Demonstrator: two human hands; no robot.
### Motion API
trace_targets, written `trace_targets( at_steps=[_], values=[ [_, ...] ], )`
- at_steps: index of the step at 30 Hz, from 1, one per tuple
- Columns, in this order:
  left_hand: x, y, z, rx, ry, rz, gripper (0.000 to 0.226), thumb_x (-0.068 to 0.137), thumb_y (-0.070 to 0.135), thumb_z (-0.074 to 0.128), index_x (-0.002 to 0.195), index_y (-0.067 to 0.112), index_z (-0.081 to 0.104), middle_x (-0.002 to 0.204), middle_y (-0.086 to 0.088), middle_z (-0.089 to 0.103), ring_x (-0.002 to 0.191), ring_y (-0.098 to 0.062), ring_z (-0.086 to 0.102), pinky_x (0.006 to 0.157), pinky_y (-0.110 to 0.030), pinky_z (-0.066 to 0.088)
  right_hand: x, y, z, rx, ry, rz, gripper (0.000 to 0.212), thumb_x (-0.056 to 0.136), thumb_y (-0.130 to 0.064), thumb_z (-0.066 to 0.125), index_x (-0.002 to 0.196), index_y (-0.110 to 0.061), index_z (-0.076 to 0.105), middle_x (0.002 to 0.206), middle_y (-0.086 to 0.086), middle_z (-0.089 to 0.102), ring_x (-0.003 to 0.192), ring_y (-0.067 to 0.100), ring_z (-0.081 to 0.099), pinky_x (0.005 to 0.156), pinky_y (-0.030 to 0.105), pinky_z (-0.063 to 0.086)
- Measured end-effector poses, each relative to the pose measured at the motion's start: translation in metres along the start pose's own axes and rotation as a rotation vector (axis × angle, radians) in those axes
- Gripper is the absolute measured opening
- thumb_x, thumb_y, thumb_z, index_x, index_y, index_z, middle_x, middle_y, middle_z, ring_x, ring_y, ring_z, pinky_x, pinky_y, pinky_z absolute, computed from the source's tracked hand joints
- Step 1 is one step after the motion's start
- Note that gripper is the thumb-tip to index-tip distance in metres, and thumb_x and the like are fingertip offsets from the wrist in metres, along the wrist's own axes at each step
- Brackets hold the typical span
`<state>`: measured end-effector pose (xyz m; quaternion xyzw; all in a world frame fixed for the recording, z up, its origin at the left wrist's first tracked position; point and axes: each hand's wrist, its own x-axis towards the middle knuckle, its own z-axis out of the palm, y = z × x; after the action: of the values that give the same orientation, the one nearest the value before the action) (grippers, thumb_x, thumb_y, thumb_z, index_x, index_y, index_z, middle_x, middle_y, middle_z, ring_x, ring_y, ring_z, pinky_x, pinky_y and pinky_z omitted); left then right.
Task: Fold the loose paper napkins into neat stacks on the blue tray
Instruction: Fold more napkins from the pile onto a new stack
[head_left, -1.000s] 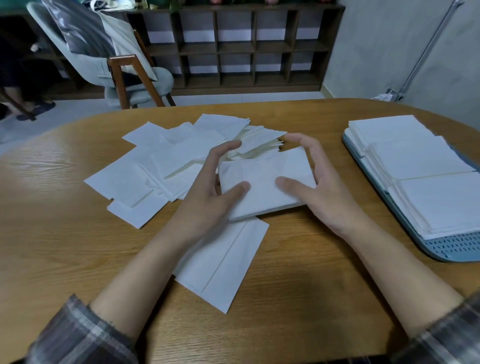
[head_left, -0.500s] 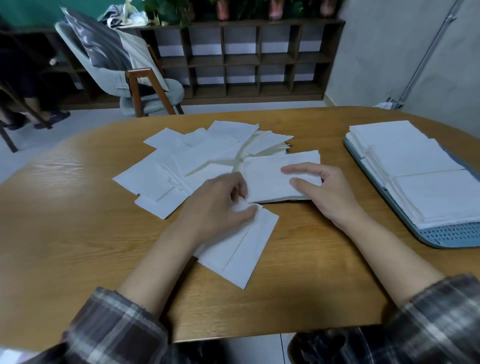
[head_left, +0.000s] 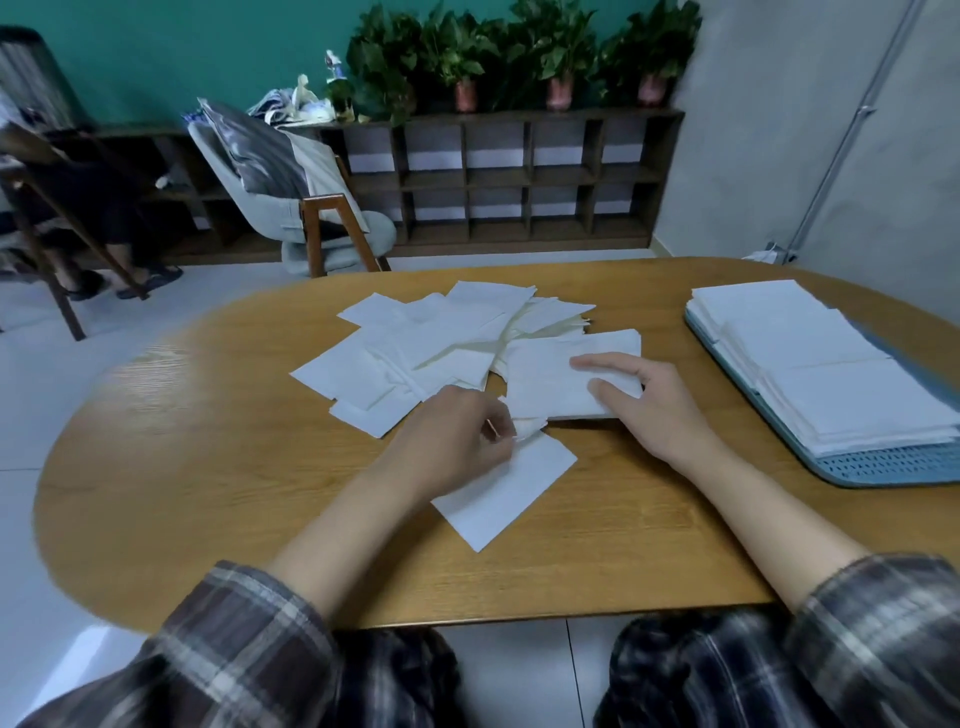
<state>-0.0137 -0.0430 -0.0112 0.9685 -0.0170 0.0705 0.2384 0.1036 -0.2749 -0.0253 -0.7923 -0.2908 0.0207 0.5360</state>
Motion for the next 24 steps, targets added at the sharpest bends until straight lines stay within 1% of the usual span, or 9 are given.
trace_targets(
  at_steps=[6, 8, 11, 14, 16, 18, 20, 22, 24],
  values=[
    [-0.004, -0.011, -0.003, -0.182, -0.073, -0.050, 0.009, 0.097, 0.026, 0.075, 0.096, 0.027, 0.084, 0.092, 0.017, 0.077, 0.089, 0.003, 0.067, 0.082, -0.025, 0.056, 0.000, -0.012, -0.003, 0.001, 0.009, -0.018, 0.030, 0.100, -0.007, 0.067, 0.118, -0.027, 0.079, 0.123, -0.023, 0.074, 0.125, -0.010, 0.059, 0.103, 0.003, 0.037],
    [-0.002, -0.013, -0.009, -0.228, -0.104, -0.017, 0.010, 0.100, 0.028, 0.072, 0.097, 0.028, 0.082, 0.092, 0.017, 0.076, 0.089, 0.001, 0.067, 0.082, -0.024, 0.054, 0.004, -0.019, -0.006, -0.005, 0.005, -0.035, 0.028, 0.101, -0.011, 0.067, 0.118, -0.030, 0.078, 0.124, -0.023, 0.073, 0.126, -0.009, 0.058, 0.107, 0.010, 0.037],
    [0.002, -0.003, -0.022, -0.365, -0.131, 0.062, 0.012, 0.104, 0.027, 0.067, 0.096, 0.026, 0.077, 0.090, 0.010, 0.075, 0.085, -0.009, 0.068, 0.079, -0.025, 0.051, 0.009, -0.028, -0.005, -0.027, -0.046, -0.045, 0.021, 0.103, -0.035, 0.066, 0.120, -0.032, 0.078, 0.126, -0.023, 0.073, 0.128, -0.007, 0.058, 0.114, 0.024, 0.038],
    [0.013, 0.002, -0.031, -0.384, 0.008, 0.110, 0.011, 0.104, 0.029, 0.067, 0.100, 0.027, 0.078, 0.091, 0.006, 0.075, 0.087, -0.016, 0.068, 0.078, -0.034, 0.053, 0.007, -0.036, 0.004, 0.047, -0.138, -0.065, 0.046, 0.097, -0.060, 0.056, 0.121, -0.028, 0.078, 0.125, -0.020, 0.074, 0.127, -0.004, 0.060, 0.110, 0.021, 0.040],
    [0.023, 0.001, -0.031, -0.373, 0.126, 0.112, 0.010, 0.102, 0.029, 0.069, 0.102, 0.028, 0.079, 0.092, 0.008, 0.077, 0.089, -0.014, 0.069, 0.079, -0.036, 0.055, 0.009, -0.035, 0.014, 0.114, -0.133, -0.070, 0.040, 0.099, -0.053, 0.063, 0.116, -0.021, 0.080, 0.117, -0.013, 0.078, 0.116, 0.000, 0.067, 0.096, 0.016, 0.046],
    [0.032, -0.005, -0.028, -0.439, 0.205, 0.071, 0.008, 0.100, 0.027, 0.072, 0.103, 0.029, 0.079, 0.089, 0.009, 0.076, 0.087, -0.008, 0.069, 0.073, -0.026, 0.051, 0.016, -0.029, 0.025, 0.159, -0.075, -0.062, 0.027, 0.101, -0.030, 0.071, 0.104, -0.005, 0.079, 0.099, 0.007, 0.079, 0.093, 0.007, 0.072, 0.078, 0.020, 0.050],
    [0.037, -0.014, -0.025, -0.494, 0.272, 0.024, 0.017, 0.097, 0.029, 0.076, 0.113, 0.033, 0.076, 0.090, 0.010, 0.075, 0.087, -0.005, 0.068, 0.075, -0.017, 0.048, 0.024, -0.025, 0.032, 0.160, -0.003, -0.071, 0.028, 0.101, -0.020, 0.071, 0.095, 0.007, 0.072, 0.094, 0.025, 0.071, 0.079, 0.018, 0.065, 0.071, 0.027, 0.046],
    [0.039, -0.024, -0.023, -0.491, 0.337, 0.000, 0.034, 0.095, 0.032, 0.079, 0.126, 0.037, 0.067, 0.111, 0.017, 0.072, 0.098, -0.004, 0.068, 0.081, -0.013, 0.049, 0.032, -0.023, 0.033, 0.199, 0.035, -0.023, 0.026, 0.102, -0.019, 0.070, 0.095, 0.005, 0.074, 0.097, 0.021, 0.074, 0.083, 0.021, 0.070, 0.076, 0.028, 0.048],
    [0.036, -0.032, -0.015, -0.572, 0.384, -0.020, 0.039, 0.095, 0.025, 0.080, 0.129, 0.031, 0.061, 0.127, 0.020, 0.063, 0.093, 0.001, 0.066, 0.074, -0.010, 0.047, 0.036, -0.022, 0.033, 0.267, 0.045, 0.057, 0.016, 0.102, -0.018, 0.068, 0.099, -0.007, 0.079, 0.098, 0.000, 0.081, 0.093, 0.007, 0.075, 0.083, 0.021, 0.053]
  ],
)
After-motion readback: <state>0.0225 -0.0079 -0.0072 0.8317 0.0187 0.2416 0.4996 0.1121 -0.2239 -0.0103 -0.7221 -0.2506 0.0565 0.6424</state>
